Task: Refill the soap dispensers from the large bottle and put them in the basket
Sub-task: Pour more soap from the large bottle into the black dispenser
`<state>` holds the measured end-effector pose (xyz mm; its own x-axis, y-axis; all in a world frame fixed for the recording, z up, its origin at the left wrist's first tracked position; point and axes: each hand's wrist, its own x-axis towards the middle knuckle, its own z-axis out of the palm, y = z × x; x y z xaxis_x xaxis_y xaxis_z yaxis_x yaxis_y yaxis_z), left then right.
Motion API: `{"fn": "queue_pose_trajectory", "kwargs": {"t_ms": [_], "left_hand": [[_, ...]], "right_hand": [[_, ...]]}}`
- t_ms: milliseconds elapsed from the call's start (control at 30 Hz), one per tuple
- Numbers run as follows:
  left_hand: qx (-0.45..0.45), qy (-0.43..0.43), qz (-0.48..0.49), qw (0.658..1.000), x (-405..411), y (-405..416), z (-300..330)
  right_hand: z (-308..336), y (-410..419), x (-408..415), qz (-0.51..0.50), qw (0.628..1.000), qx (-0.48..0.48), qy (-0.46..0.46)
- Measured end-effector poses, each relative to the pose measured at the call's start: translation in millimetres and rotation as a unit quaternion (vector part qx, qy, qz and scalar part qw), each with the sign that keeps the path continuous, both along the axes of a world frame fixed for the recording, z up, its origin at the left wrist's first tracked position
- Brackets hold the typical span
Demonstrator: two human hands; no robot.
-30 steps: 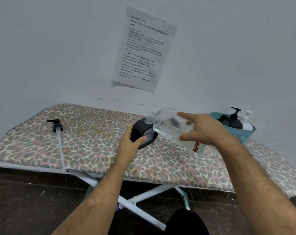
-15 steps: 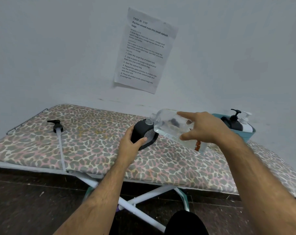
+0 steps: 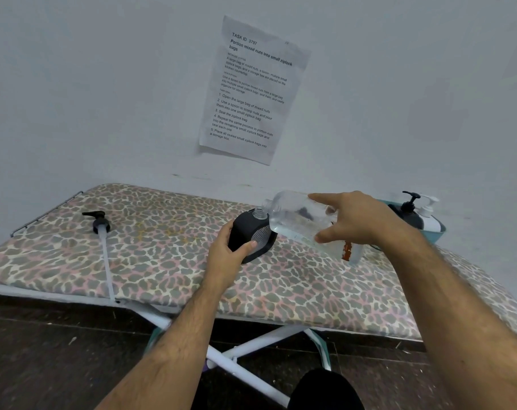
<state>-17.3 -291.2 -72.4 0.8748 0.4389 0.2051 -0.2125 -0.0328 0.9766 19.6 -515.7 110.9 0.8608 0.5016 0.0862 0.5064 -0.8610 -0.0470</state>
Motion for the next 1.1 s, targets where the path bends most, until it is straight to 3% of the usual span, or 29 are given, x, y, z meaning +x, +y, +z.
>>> {"fn": "queue_pose_trajectory", "kwargs": {"t_ms": [1100], "left_hand": [[-0.008, -0.009, -0.004, 1.000, -0.1, -0.5, -0.5]], "right_hand": [[11.5, 9.4, -5.2, 0.000, 0.999, -0.044, 0.000]]}}
